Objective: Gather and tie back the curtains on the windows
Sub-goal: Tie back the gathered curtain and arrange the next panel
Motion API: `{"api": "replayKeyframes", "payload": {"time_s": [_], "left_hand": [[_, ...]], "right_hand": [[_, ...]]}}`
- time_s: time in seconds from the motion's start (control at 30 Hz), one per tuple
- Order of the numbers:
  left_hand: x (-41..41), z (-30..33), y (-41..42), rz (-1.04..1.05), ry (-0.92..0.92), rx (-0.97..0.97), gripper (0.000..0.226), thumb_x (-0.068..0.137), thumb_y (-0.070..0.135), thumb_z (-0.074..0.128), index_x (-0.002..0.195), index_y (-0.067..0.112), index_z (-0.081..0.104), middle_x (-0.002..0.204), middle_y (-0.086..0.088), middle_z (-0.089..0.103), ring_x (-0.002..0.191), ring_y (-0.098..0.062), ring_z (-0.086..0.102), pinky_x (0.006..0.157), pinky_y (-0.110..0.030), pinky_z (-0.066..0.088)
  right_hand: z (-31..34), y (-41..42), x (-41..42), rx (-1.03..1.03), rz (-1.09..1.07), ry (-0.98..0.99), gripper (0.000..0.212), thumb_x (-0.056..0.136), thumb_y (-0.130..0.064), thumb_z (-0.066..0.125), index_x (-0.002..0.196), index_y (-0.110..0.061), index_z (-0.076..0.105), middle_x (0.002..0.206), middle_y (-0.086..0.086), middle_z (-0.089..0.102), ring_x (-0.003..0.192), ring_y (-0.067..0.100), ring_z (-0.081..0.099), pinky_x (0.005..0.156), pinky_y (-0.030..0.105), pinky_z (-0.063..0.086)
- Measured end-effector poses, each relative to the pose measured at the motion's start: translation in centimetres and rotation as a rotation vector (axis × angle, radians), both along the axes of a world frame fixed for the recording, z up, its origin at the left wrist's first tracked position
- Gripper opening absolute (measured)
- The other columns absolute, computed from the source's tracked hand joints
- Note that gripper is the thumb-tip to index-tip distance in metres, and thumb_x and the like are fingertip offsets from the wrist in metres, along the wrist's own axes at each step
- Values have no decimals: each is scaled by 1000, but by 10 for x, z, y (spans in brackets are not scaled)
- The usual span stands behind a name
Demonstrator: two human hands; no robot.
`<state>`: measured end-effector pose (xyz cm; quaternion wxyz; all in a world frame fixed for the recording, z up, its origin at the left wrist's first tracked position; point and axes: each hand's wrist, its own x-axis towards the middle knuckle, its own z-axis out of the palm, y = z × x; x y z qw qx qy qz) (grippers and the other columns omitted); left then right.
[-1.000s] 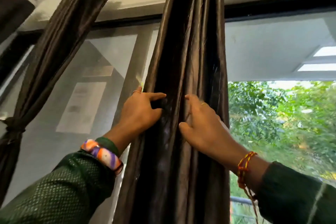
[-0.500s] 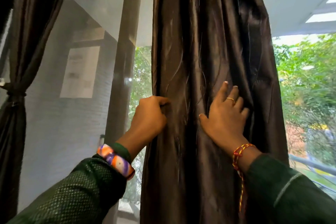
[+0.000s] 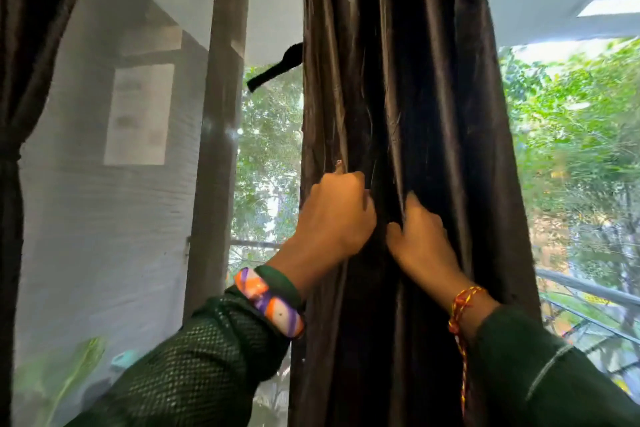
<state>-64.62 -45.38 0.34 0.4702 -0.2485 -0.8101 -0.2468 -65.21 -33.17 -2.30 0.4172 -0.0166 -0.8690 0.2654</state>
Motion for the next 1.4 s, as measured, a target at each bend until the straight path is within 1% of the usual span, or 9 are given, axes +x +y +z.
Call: {"api": "replayKeyframes", "payload": {"time_s": [0.2,0.37,0.6,0.7,0.8,0.87,1.07,1.23,1.4], "left_hand": [[-1,-1,6,-120,-79,254,55,85,53,53,57,7,47,69,-23,60,76,-39,59,59,-37,37],[-3,-1,-12,20,-93,314,30,84,25,58,66,1,53,79,-24,62,84,-41,60,61,-32,35],[-6,-4,-72,167,-9,353,17,82,9,55,78,-6,61,74,-25,58,81,-43,60,61,-32,36],[-1,-8,-90,209,121,324,25,85,6,52,107,-2,61,87,-28,63,85,-43,60,69,-39,44],[12,-16,-95,176,199,219,73,92,1,44,146,30,5,87,-24,59,76,-36,58,74,-44,51],[15,-21,-96,179,262,126,77,91,-4,42,141,36,-2,90,-24,59,75,-36,59,75,-47,53],[21,-13,-70,23,121,156,38,85,20,44,110,3,67,100,-21,69,94,-32,64,84,-35,51],[25,-7,-49,-66,28,245,48,82,44,63,81,-4,69,72,-17,69,69,-25,66,67,-38,56],[8,-9,-63,113,65,234,22,83,9,54,68,-6,58,72,-23,63,70,-36,60,57,-32,41]], "right_hand": [[-32,-29,24,144,207,34,57,84,-9,50,138,-15,32,102,18,66,100,42,60,77,45,50],[-42,-46,45,293,285,-53,67,91,-23,47,148,-24,11,124,13,59,115,37,54,86,41,46],[-36,-32,37,493,-179,655,64,76,-28,52,137,-13,40,146,15,41,128,32,35,94,44,30],[-23,-26,37,309,-249,484,75,78,-33,58,141,-3,33,143,20,42,120,36,44,91,46,35],[-15,-30,41,210,-95,241,85,88,-35,55,150,-5,4,138,16,45,116,34,52,90,41,42],[-13,-36,42,149,-26,193,88,91,-31,53,149,-9,-9,125,14,55,105,34,59,79,38,46],[-32,-70,43,242,161,92,79,90,-19,49,149,-15,-3,123,14,56,107,37,58,81,40,46],[-50,-85,42,332,288,-41,82,91,-17,47,149,-23,-11,128,11,48,109,35,57,79,37,45],[-54,-79,49,414,189,250,70,91,-31,42,150,-15,10,136,7,46,109,31,55,81,37,47]]}}
